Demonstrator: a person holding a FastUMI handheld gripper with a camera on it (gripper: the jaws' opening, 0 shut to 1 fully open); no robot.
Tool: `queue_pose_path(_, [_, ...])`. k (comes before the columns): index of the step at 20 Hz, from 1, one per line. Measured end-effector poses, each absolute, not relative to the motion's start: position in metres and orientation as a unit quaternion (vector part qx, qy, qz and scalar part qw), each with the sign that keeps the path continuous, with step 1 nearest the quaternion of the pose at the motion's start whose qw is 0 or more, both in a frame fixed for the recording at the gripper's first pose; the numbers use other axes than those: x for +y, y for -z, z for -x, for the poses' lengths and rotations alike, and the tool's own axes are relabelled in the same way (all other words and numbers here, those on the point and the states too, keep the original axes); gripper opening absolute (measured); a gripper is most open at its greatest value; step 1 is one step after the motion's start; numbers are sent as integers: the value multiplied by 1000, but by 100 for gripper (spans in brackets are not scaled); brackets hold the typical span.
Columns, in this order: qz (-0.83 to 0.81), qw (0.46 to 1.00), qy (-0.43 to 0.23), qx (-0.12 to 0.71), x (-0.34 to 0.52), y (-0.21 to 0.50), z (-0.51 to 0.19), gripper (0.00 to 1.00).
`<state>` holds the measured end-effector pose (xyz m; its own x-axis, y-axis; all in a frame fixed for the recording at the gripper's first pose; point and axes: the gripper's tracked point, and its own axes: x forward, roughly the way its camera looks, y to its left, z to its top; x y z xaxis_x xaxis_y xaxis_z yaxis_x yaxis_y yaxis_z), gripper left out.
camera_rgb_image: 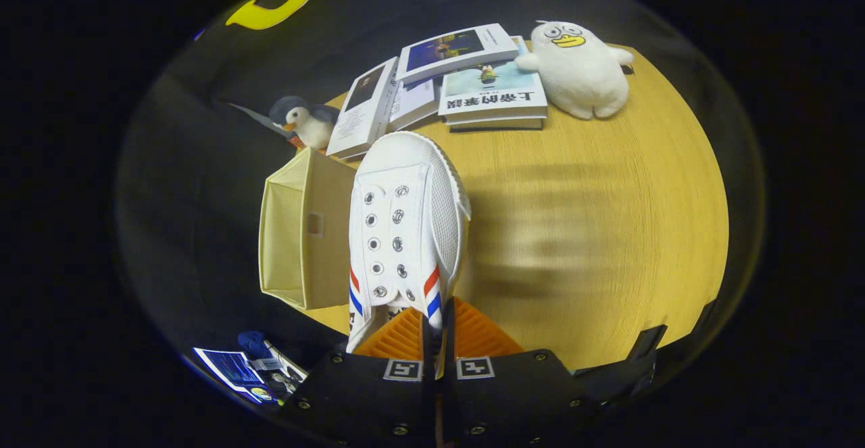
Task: Open the storage box then place both shoes into the box .Put the left shoe in first, then the right shoe, with the right side of both shoes facing outward in a uniform manner.
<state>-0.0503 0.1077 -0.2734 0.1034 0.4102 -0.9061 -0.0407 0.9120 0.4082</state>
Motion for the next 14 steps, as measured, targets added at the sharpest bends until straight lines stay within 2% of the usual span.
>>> queue_pose_path(14, [-84, 723, -262, 633, 244, 232, 23, 4])
